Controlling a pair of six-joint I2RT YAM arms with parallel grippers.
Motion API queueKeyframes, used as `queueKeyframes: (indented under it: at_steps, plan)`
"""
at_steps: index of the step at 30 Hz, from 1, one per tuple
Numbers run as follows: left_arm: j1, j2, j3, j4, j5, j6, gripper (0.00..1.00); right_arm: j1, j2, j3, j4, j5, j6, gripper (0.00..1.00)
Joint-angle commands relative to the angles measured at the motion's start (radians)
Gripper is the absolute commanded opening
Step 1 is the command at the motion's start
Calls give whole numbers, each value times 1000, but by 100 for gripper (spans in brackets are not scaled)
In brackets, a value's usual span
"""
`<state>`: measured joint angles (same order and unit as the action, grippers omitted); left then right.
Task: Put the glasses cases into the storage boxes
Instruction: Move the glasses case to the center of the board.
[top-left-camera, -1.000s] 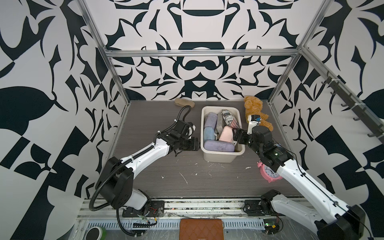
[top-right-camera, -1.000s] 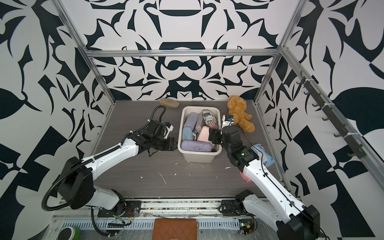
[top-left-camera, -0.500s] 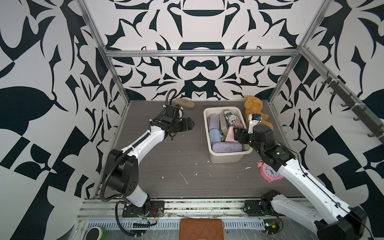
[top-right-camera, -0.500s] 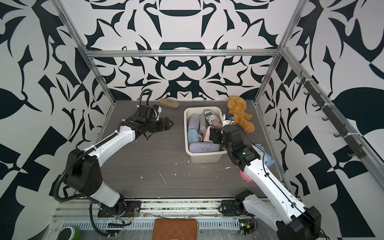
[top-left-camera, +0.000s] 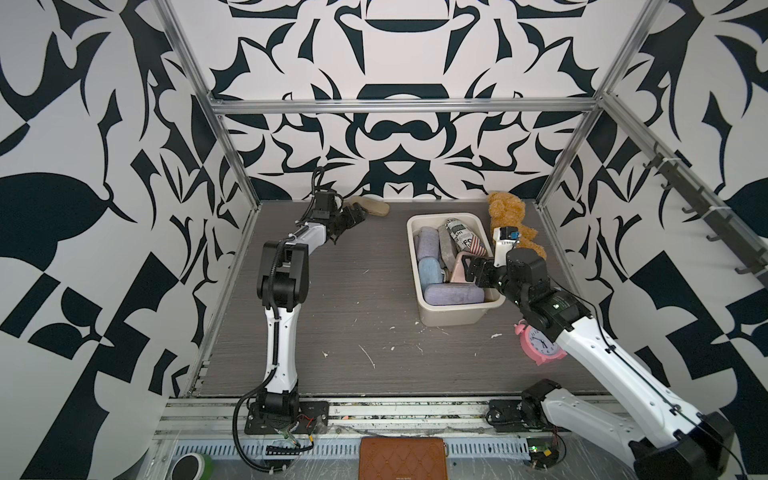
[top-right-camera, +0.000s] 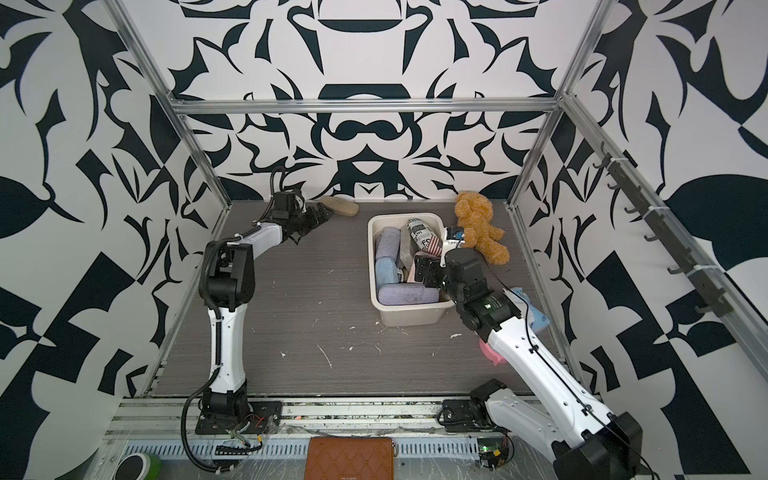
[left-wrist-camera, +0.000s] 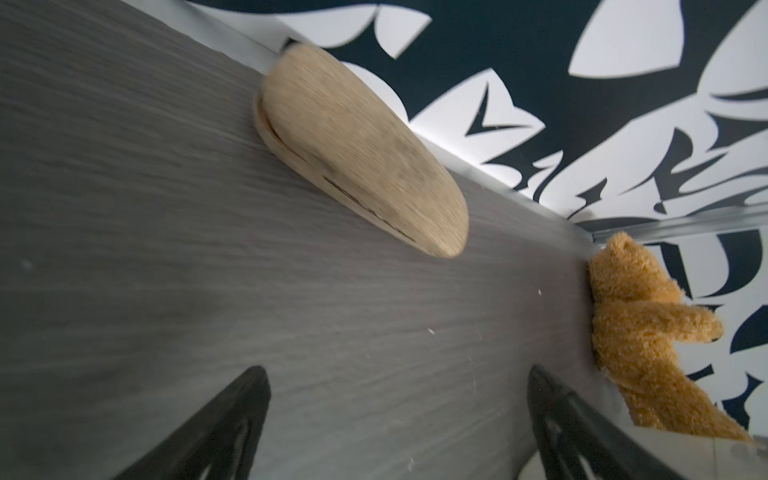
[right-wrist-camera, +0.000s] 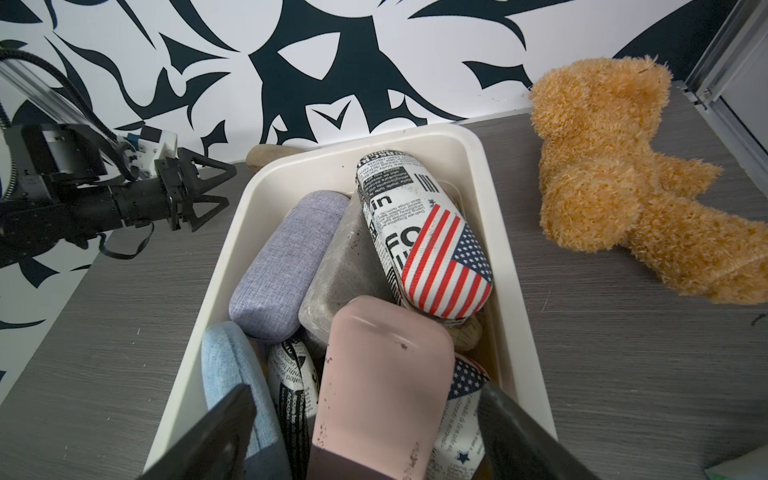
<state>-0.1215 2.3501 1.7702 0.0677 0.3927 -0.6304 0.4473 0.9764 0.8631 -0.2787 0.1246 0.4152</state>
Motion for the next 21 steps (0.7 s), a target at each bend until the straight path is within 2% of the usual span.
queueKeyframes:
  at_steps: [1, 5, 7, 9, 14, 17, 19, 21]
  plan:
    - [42, 9, 46, 139, 56, -50, 99, 2, 18, 12, 40, 0, -24, 87]
    - [87, 136, 177, 136, 73, -143, 99, 2, 39, 4, 55, -6, -16, 88]
    - [100, 230, 287, 148, 136, -249, 99, 1, 46, 5, 49, -6, -13, 87]
    - [97, 296, 361, 146, 112, -312, 99, 2, 49, 4, 45, 1, -15, 87]
    - [96, 503, 635, 149, 154, -503, 99, 2, 33, 11, 20, 20, -7, 87]
    - [92, 603, 773, 147, 133, -633, 99, 2, 14, 17, 3, 27, 3, 87]
    - [87, 639, 785, 204, 98, -727, 99, 2, 7, 17, -9, 29, 7, 87]
    - [74, 670, 835, 203, 74, -759, 99, 2, 2, 17, -17, 35, 10, 86]
